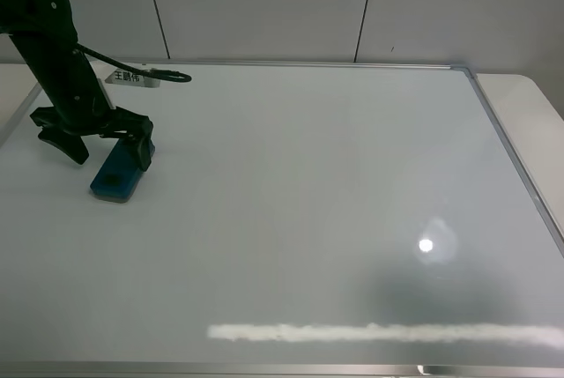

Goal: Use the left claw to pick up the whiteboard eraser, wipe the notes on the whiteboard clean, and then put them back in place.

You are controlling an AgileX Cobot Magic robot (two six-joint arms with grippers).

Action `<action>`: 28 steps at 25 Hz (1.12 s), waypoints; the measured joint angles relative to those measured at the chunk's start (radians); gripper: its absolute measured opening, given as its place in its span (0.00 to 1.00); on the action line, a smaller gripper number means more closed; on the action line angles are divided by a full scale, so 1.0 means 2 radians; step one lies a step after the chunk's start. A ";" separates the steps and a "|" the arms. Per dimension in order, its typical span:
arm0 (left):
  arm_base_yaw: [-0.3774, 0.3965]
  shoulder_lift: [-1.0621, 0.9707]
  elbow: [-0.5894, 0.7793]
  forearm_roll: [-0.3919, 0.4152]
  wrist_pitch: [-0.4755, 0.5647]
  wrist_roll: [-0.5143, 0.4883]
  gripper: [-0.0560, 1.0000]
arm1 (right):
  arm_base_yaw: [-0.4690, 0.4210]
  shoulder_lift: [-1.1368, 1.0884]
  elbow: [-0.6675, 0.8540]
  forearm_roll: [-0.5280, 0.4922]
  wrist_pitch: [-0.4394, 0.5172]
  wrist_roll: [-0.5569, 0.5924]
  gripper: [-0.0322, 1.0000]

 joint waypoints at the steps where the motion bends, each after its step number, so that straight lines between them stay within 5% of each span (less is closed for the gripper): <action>1: 0.000 -0.003 0.000 0.000 0.000 0.000 0.99 | 0.000 0.000 0.000 0.000 0.000 0.000 0.99; 14: -0.005 -0.196 0.001 0.039 -0.020 -0.012 0.99 | 0.000 0.000 0.000 0.000 0.000 0.000 0.99; 21: -0.005 -0.318 0.005 0.045 0.024 -0.017 0.99 | 0.000 0.000 0.000 0.000 0.000 0.000 0.99; 28: 0.014 -0.463 0.095 0.043 -0.002 -0.022 0.99 | 0.000 0.000 0.000 0.000 0.000 0.000 0.99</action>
